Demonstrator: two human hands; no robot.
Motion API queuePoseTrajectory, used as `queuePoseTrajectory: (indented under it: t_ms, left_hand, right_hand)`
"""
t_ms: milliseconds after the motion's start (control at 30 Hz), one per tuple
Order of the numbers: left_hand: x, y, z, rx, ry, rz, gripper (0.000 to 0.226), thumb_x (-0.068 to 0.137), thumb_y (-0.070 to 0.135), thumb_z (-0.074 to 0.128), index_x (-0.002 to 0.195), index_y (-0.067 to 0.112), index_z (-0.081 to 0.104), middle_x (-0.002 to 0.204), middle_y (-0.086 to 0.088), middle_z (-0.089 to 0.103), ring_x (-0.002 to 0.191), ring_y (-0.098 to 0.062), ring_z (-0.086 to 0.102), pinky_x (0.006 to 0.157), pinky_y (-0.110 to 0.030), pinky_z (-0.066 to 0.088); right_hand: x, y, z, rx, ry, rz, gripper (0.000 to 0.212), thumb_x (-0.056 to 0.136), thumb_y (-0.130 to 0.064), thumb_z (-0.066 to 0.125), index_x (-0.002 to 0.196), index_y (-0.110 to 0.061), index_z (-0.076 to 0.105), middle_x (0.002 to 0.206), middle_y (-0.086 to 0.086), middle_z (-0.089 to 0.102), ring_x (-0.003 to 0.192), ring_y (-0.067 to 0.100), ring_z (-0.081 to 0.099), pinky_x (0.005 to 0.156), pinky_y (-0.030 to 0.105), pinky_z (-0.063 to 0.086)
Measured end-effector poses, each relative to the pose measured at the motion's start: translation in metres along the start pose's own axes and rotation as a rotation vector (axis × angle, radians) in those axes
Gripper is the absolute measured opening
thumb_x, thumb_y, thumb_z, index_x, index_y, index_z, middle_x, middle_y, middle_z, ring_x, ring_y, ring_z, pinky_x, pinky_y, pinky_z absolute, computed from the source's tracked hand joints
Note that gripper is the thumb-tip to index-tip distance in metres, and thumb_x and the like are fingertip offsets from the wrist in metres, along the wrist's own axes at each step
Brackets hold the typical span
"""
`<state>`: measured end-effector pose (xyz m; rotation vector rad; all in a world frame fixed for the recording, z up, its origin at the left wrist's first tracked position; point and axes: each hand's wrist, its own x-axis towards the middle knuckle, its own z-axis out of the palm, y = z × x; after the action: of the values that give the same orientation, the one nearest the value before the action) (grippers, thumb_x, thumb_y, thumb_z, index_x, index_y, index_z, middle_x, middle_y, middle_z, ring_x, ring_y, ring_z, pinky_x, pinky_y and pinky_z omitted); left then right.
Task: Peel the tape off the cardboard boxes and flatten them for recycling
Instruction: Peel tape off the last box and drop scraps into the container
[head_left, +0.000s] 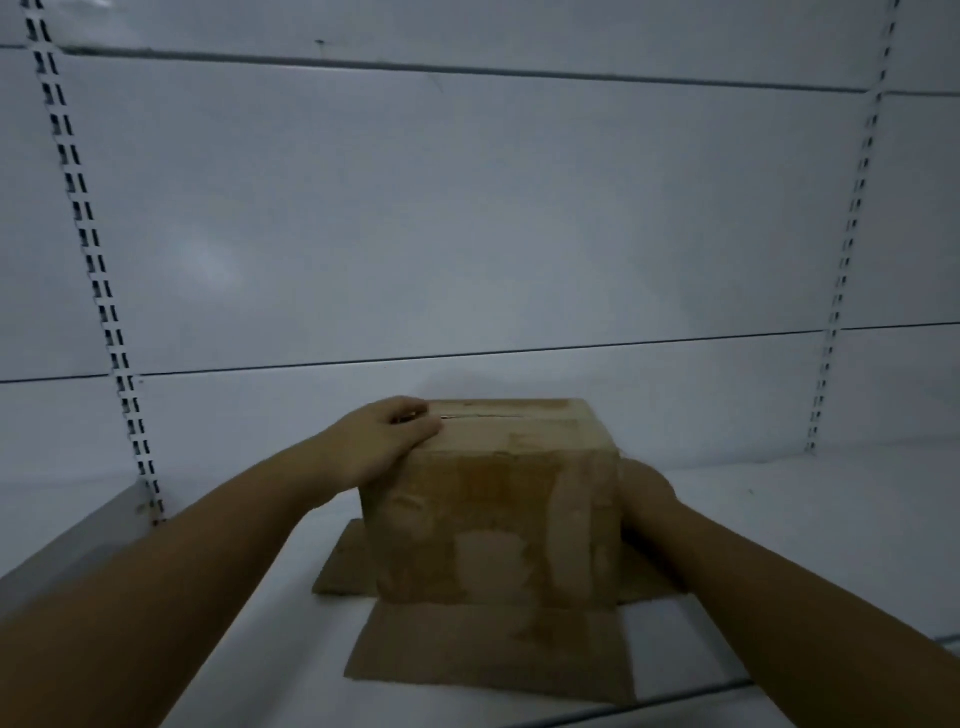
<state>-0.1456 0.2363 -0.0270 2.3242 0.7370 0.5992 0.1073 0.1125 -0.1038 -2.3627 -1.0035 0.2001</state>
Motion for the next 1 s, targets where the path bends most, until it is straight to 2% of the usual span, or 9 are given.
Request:
queuePoseTrajectory:
  t_ms: [133, 267, 367, 533, 600, 700, 767, 867, 1000]
  left_hand:
    - [0.007, 0.002, 0.007, -0.02, 0.013, 0.034, 0.039, 0.094, 0.044, 0.047, 0.133, 0.037, 0.05, 0.148, 0.012, 0.037, 0.131, -0.013, 0.037, 0.109, -0.031, 0.024]
    - [0.012, -0.015, -0.007, -0.16, -0.07, 0.072, 0.037, 0.086, 0.048, 0.051, 0.122, 0.046, 0.056, 0.142, 0.02, 0.041, 0.127, -0.008, 0.04, 0.107, -0.03, 0.031]
    - [0.014, -0.018, -0.012, -0.35, -0.151, 0.024, 0.068, 0.055, 0.073, 0.07, 0.117, 0.048, 0.06, 0.134, 0.021, 0.049, 0.118, -0.005, 0.048, 0.093, -0.022, 0.044]
    - [0.029, -0.023, -0.008, -0.411, -0.139, -0.023, 0.052, 0.072, 0.047, 0.066, 0.122, 0.047, 0.052, 0.14, 0.009, 0.045, 0.122, -0.016, 0.048, 0.105, -0.036, 0.041]
    - [0.032, -0.021, -0.011, -0.425, -0.165, -0.052, 0.063, 0.064, 0.055, 0.074, 0.123, 0.046, 0.053, 0.139, 0.01, 0.046, 0.121, -0.015, 0.049, 0.101, -0.034, 0.044]
    - [0.034, -0.018, -0.012, -0.46, -0.197, -0.083, 0.088, 0.037, 0.064, 0.085, 0.119, 0.046, 0.057, 0.131, 0.013, 0.052, 0.115, -0.01, 0.051, 0.094, -0.029, 0.045]
    - [0.032, -0.018, -0.009, -0.488, -0.159, -0.095, 0.079, 0.048, 0.055, 0.085, 0.121, 0.042, 0.057, 0.13, 0.011, 0.053, 0.115, -0.011, 0.052, 0.097, -0.031, 0.045]
    - [0.031, -0.018, -0.005, -0.525, -0.053, -0.124, 0.057, 0.075, 0.031, 0.073, 0.129, 0.03, 0.055, 0.13, 0.005, 0.055, 0.116, -0.016, 0.053, 0.1, -0.035, 0.044]
    - [0.033, -0.016, 0.012, -0.532, 0.153, -0.221, 0.038, 0.081, 0.035, 0.071, 0.115, 0.017, 0.065, 0.11, -0.002, 0.062, 0.102, -0.019, 0.057, 0.089, -0.036, 0.049]
  right_hand:
    - [-0.004, -0.01, -0.041, 0.149, 0.173, -0.239, 0.027, 0.099, -0.027, 0.043, 0.087, -0.015, 0.064, 0.095, 0.005, 0.065, 0.092, 0.024, 0.06, 0.075, 0.028, 0.043]
    - [-0.003, -0.031, -0.081, 0.386, 0.017, -0.35, 0.023, 0.099, -0.02, 0.044, 0.109, -0.016, 0.064, 0.111, -0.001, 0.062, 0.104, 0.015, 0.057, 0.092, 0.03, 0.045]
    - [-0.012, -0.052, -0.091, 0.52, -0.071, -0.392, 0.025, 0.1, -0.026, 0.042, 0.107, -0.02, 0.065, 0.114, -0.005, 0.064, 0.107, 0.013, 0.059, 0.092, 0.031, 0.048]
    - [-0.031, -0.072, -0.075, 0.366, -0.491, -0.375, 0.028, 0.095, -0.031, 0.051, 0.122, -0.035, 0.059, 0.123, -0.013, 0.054, 0.108, 0.003, 0.053, 0.086, 0.016, 0.044]
    - [-0.039, -0.07, -0.07, 0.326, -0.442, -0.401, 0.033, 0.097, -0.036, 0.047, 0.129, -0.038, 0.054, 0.134, -0.011, 0.049, 0.111, 0.002, 0.05, 0.09, 0.016, 0.039]
    - [-0.049, -0.068, -0.077, -0.114, -0.283, -0.474, 0.039, 0.102, -0.038, 0.032, 0.139, -0.035, 0.041, 0.144, -0.006, 0.043, 0.127, 0.012, 0.042, 0.098, 0.023, 0.03]
    - [-0.055, -0.068, -0.075, -0.313, -0.263, -0.496, 0.041, 0.104, -0.034, 0.024, 0.143, -0.029, 0.037, 0.145, 0.0, 0.043, 0.129, 0.018, 0.042, 0.102, 0.025, 0.03]
    - [-0.068, -0.073, -0.075, -0.284, -0.189, -0.487, 0.045, 0.101, -0.044, 0.025, 0.145, -0.034, 0.029, 0.151, -0.001, 0.033, 0.132, 0.02, 0.039, 0.105, 0.03, 0.029]
    - [-0.101, -0.085, -0.074, -0.326, -0.27, -0.592, 0.049, 0.099, -0.05, 0.021, 0.147, -0.044, 0.009, 0.159, -0.009, -0.001, 0.143, 0.016, 0.018, 0.113, 0.03, 0.017]
